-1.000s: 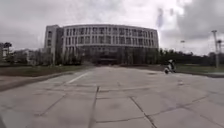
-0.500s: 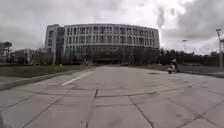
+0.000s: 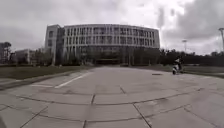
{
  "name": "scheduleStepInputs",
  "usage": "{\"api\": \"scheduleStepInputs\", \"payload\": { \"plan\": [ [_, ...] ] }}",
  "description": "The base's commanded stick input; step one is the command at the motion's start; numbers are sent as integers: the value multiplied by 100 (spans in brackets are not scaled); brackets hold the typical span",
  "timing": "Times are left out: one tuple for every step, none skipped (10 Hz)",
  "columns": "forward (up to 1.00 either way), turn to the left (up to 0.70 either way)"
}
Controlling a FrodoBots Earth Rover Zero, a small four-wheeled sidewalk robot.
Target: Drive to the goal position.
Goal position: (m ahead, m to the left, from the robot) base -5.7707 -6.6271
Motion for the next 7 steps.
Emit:
{"api": "scheduleStepInputs", "payload": {
  "plan": [
    [70, -1],
    [70, 0],
    [70, 0],
    [70, 0],
    [70, 0],
    [70, 0],
    [70, 0]
  ]
}}
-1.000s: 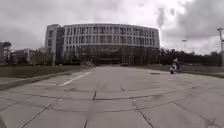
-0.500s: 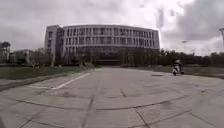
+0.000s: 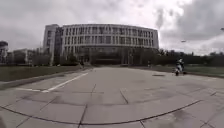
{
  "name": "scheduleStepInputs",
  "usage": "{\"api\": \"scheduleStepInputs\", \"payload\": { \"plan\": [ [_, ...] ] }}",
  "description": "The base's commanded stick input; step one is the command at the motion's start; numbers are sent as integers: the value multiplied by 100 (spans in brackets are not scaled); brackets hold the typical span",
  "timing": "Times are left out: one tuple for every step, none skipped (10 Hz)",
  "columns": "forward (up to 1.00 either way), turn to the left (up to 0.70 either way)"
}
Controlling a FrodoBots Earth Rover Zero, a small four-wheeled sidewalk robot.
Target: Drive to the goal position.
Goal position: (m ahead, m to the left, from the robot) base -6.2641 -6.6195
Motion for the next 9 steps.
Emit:
{"api": "scheduleStepInputs", "payload": {
  "plan": [
    [70, 0],
    [70, 0],
    [70, 0],
    [70, 0],
    [70, 0],
    [70, 0],
    [70, 0],
    [70, 0],
    [70, 0]
  ]
}}
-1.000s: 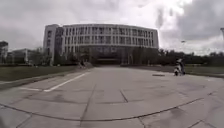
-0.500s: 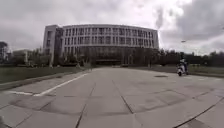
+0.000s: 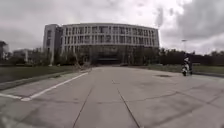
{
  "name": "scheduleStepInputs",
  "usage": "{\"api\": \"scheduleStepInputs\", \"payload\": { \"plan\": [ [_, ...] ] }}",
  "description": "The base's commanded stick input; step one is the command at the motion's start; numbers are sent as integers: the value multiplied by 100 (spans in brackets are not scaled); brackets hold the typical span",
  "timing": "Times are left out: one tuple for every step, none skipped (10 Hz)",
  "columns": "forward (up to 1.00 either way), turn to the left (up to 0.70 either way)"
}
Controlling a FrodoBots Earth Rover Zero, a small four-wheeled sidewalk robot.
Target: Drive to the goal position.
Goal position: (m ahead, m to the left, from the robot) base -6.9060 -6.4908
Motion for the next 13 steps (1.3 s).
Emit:
{"api": "scheduleStepInputs", "payload": {
  "plan": [
    [70, 0],
    [70, 0],
    [70, 0],
    [70, 0],
    [70, 0],
    [70, 0],
    [70, 0],
    [70, 0],
    [70, 0],
    [70, 0],
    [70, 0],
    [70, 0],
    [70, 0]
  ]
}}
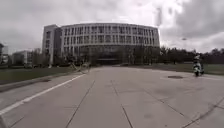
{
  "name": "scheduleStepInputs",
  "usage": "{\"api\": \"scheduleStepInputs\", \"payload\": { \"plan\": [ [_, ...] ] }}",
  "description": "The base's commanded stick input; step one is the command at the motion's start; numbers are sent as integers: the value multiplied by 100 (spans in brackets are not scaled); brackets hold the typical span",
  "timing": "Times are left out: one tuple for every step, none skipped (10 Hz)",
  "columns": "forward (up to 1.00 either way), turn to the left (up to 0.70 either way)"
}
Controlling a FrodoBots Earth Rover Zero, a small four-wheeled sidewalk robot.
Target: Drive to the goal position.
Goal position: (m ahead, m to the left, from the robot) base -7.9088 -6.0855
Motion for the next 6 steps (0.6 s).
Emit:
{"api": "scheduleStepInputs", "payload": {
  "plan": [
    [70, 0],
    [70, 0],
    [70, 0],
    [70, 0],
    [70, -1],
    [70, -11]
  ]
}}
